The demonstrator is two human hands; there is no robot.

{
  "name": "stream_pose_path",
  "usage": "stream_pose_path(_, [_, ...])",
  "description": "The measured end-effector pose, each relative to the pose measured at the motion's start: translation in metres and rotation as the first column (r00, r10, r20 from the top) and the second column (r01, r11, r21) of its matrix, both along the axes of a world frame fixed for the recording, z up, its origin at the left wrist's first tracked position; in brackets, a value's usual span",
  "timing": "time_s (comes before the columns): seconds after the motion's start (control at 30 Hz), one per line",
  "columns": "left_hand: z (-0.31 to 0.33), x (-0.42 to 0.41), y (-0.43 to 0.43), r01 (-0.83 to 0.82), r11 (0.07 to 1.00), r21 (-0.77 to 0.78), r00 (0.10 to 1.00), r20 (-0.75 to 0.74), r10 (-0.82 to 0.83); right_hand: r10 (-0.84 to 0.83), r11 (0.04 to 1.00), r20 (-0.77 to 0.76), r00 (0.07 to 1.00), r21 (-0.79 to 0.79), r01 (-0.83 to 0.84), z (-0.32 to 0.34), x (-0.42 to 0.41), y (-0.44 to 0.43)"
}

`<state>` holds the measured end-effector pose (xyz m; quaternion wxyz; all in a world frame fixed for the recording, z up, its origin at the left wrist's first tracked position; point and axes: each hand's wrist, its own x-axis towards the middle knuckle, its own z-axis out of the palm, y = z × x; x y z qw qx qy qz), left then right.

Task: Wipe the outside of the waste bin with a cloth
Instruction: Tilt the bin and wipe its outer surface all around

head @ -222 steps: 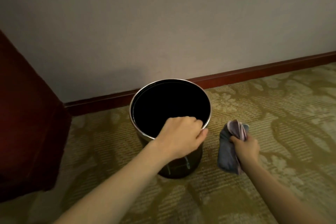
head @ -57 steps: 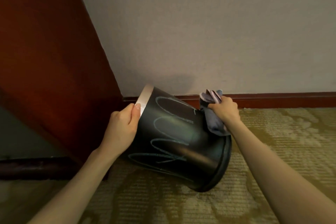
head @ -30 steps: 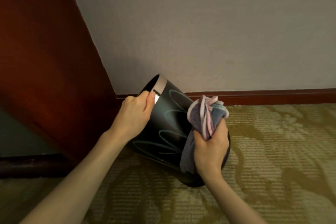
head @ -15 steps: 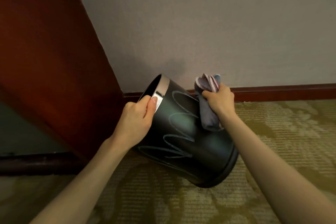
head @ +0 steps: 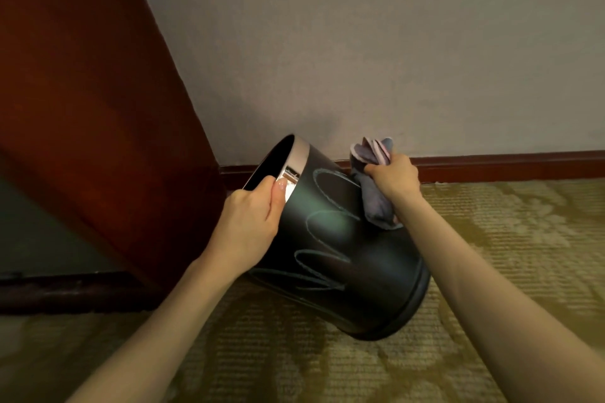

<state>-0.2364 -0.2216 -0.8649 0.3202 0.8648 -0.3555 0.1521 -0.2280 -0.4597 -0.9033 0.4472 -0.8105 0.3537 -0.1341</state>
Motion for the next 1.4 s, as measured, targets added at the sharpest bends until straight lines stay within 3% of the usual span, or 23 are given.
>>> stream_pose_path(0.23, [0.000,0.010,-0.009,-0.037,0.998,0.044,0.999,-0.026,0.039,-0.108,0.985,0.227,0.968,-0.104,0.135,0.015,-0.040,0.042])
stream_pose_path(0.37, [0.003,0.015,-0.013,-0.065,0.997,0.049,0.998,0.002,0.065,-0.076,0.987,0.405,0.911,-0.102,0.128,0.011,-0.064,0.074])
stream_pose_path(0.57, [0.005,0.021,-0.017,-0.130,0.991,0.044,0.991,0.011,0.130,0.040,0.940,0.529,0.848,-0.309,0.148,-0.009,-0.092,0.124])
stream_pose_path(0.73, [0.008,0.018,-0.019,-0.064,0.998,0.000,0.998,-0.005,0.064,-0.009,0.948,0.582,0.813,-0.253,0.191,-0.010,-0.088,0.118])
stream_pose_path(1.07, [0.007,0.014,-0.017,0.023,0.999,-0.042,0.999,-0.022,-0.023,-0.093,0.992,0.510,0.855,-0.020,0.121,0.012,-0.054,0.075])
stream_pose_path(1.23, [0.007,0.010,-0.013,0.035,0.998,-0.047,0.999,-0.035,-0.036,-0.085,0.996,0.324,0.942,-0.010,0.093,0.023,-0.025,0.047])
stream_pose_path(1.4, [0.003,0.005,-0.006,0.058,0.996,-0.070,0.998,-0.028,-0.060,0.036,0.996,0.130,0.991,0.073,-0.045,0.021,0.010,0.016])
